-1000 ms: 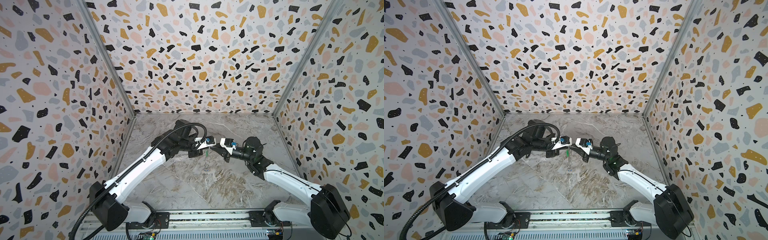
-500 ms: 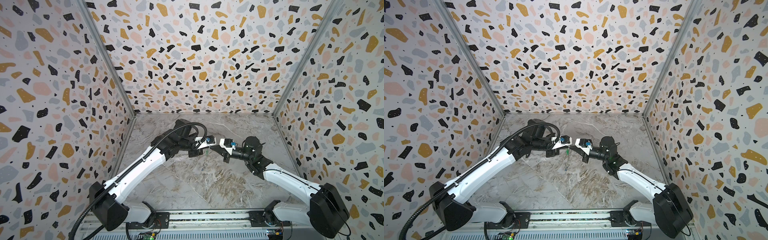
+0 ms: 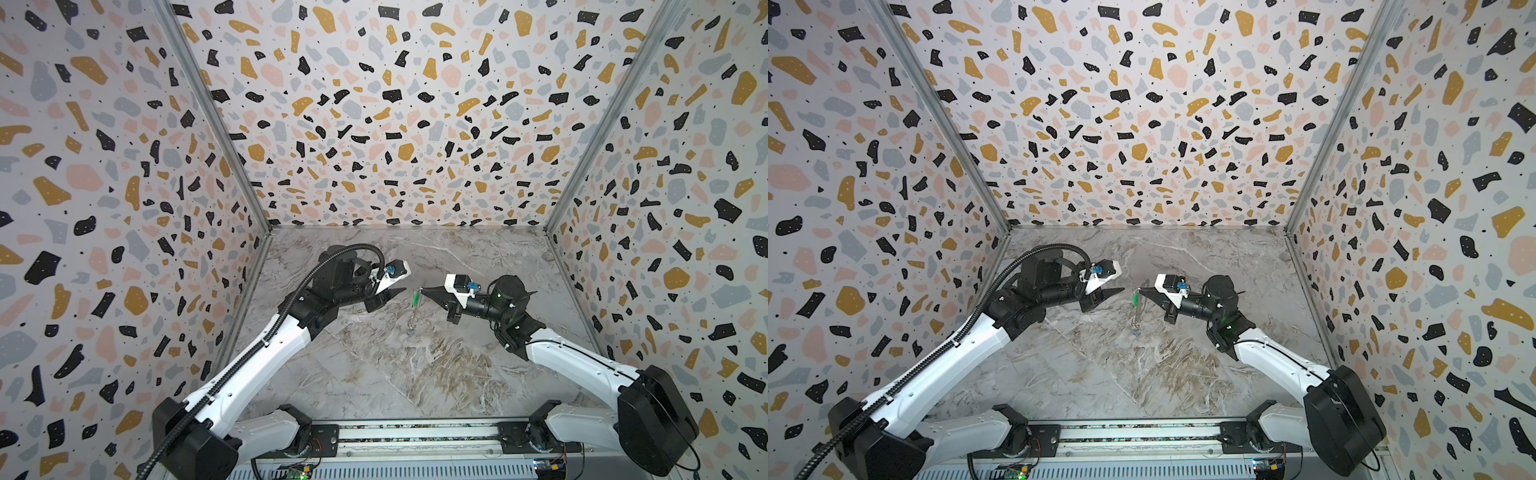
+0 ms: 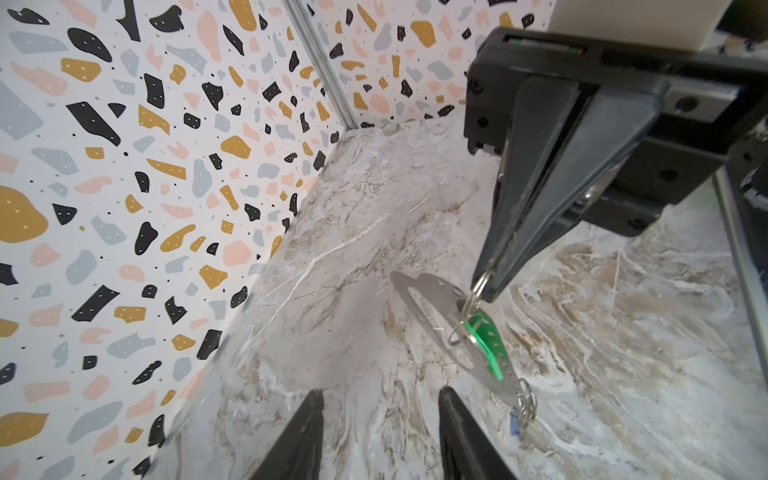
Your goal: Remove the keys from the keyring
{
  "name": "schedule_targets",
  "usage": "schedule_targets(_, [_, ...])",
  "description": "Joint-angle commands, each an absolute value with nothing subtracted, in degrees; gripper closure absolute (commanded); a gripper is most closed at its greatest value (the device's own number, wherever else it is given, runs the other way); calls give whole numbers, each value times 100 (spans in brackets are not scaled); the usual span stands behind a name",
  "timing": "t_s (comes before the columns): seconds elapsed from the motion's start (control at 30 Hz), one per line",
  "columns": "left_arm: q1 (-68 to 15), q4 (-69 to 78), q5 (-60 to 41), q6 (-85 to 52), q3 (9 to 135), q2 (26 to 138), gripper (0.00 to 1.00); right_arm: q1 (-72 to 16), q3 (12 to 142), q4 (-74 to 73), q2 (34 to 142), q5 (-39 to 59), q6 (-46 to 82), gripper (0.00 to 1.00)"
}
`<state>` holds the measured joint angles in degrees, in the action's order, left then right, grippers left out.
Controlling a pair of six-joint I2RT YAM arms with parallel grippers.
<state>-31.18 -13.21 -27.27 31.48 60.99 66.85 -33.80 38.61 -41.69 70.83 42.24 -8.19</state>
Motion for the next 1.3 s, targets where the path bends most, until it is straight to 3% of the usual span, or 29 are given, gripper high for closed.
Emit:
schedule_targets(0.0, [-3120,-136,-3339,2406,5733,6592,52,-3360,3841,-4890,7115,4362,-480,100])
schedule_targets(0.3, [-3127,550,-3680,1861,5423,6737,53,-3363,3799,-5311,7189,4435,-238,100])
schedule_targets(1.27, [-3233,869,-4088,1828,5352,7052,69,-3406,3786,-5950,7293,4118,122,100])
